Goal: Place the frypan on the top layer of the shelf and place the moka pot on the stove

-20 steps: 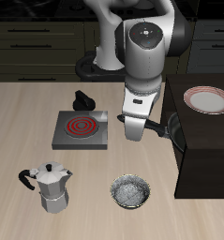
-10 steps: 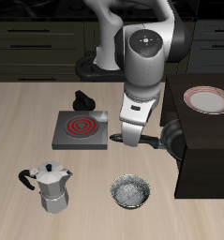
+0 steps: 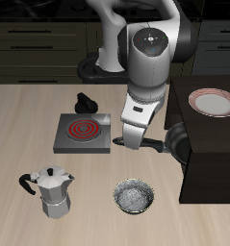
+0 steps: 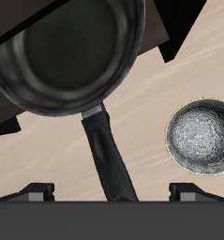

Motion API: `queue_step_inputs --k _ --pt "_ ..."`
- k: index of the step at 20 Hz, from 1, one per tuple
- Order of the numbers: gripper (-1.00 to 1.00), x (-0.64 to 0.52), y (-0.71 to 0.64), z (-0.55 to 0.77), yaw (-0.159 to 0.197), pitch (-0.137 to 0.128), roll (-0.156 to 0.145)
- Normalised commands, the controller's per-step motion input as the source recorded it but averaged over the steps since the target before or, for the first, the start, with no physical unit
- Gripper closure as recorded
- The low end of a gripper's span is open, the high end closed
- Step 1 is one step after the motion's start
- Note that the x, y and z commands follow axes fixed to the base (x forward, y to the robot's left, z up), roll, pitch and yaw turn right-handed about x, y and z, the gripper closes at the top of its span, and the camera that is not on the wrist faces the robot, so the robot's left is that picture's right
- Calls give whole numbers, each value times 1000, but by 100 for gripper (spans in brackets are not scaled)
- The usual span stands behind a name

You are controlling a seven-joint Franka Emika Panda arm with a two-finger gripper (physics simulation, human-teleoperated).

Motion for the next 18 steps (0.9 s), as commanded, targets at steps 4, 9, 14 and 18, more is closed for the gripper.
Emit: queue_step_inputs --k 4,9,14,18 --pt "-100 -88 -86 174 -102 4 -4" --pt "-100 -230 -212 362 -196 24 -7" --pt "-100 -30 -335 371 -210 30 -63" --pt "-100 65 -580 376 -327 53 -86"
